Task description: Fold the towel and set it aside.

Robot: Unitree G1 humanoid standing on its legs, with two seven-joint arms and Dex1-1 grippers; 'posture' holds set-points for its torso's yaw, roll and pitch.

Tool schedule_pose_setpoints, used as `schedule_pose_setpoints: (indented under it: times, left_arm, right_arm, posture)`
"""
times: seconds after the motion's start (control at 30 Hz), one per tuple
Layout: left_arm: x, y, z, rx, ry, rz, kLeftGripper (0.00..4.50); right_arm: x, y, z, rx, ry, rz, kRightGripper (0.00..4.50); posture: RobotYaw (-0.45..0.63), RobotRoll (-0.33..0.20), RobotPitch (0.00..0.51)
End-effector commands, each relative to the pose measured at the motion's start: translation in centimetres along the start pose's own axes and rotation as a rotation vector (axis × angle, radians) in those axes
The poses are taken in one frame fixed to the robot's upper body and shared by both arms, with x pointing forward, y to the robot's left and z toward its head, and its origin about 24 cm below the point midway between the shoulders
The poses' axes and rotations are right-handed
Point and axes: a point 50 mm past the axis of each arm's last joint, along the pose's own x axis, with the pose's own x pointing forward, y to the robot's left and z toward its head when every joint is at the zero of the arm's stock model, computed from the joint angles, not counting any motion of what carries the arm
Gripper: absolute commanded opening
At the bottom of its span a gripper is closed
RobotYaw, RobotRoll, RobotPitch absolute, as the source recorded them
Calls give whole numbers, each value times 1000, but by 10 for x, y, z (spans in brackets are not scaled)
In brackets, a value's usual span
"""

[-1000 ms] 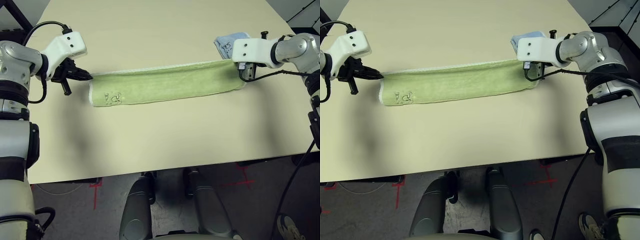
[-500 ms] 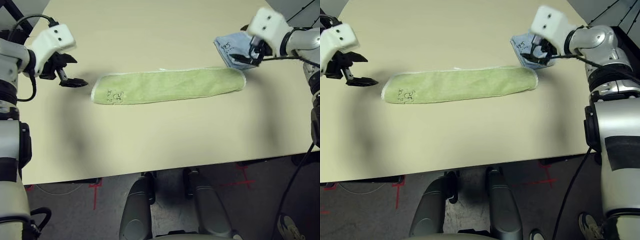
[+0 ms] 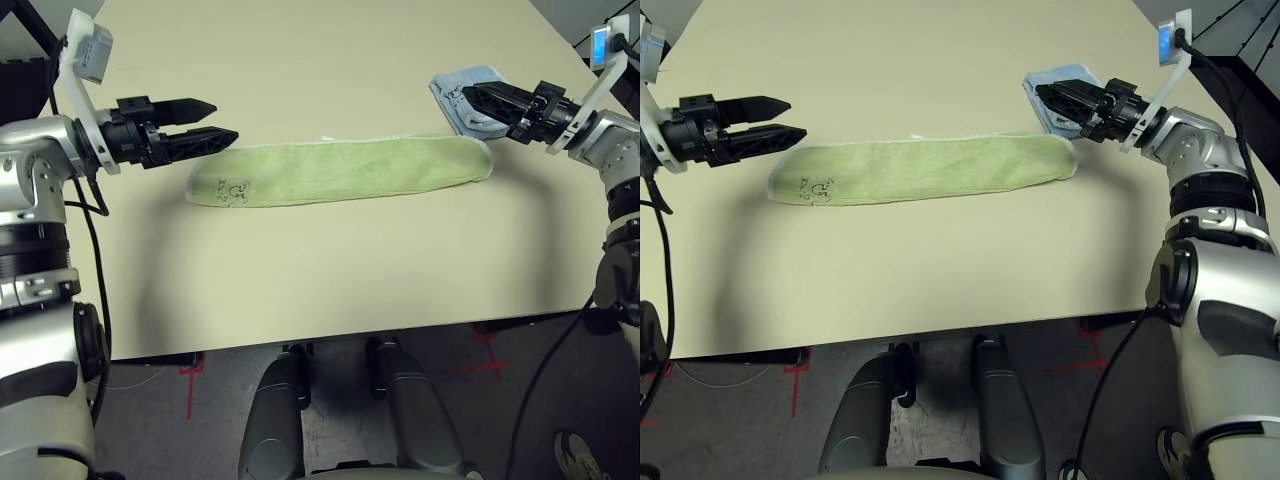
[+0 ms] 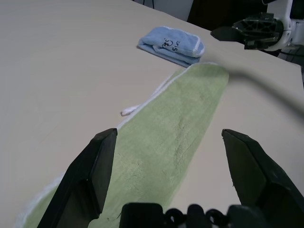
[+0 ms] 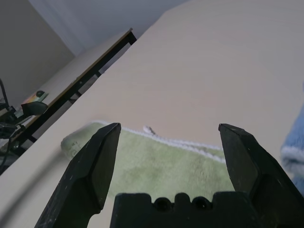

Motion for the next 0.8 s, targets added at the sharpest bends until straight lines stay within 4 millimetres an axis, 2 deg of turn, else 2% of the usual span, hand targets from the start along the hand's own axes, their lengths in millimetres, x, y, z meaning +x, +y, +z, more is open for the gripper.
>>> schedule_pose_setpoints:
  times: [0.03,0.23,0.4,0.67,0.8]
  left_arm:
    - [4,-7,-8,72,-10,-15,4472]
    - [15,-16,-35,273,121,-60,4472]
    - [16,-18,-58,304,193,-75,4472]
    - [12,-20,-74,308,231,-60,4472]
    - [15,-27,-74,308,221,-81,4472]
  right_arm:
    - [-5,5,-7,78,28,-9,4465]
    - [-9,7,-20,212,57,-40,4465]
    - [-22,7,-28,341,72,-81,4465]
    - [-56,7,-39,460,52,-168,4465]
    - [-63,4,-47,497,1,-243,4465]
  posture:
    - [-69,0,241]
    - [-65,0,238]
    - [-70,0,236]
    - [-79,0,236]
    - [-81,0,237]
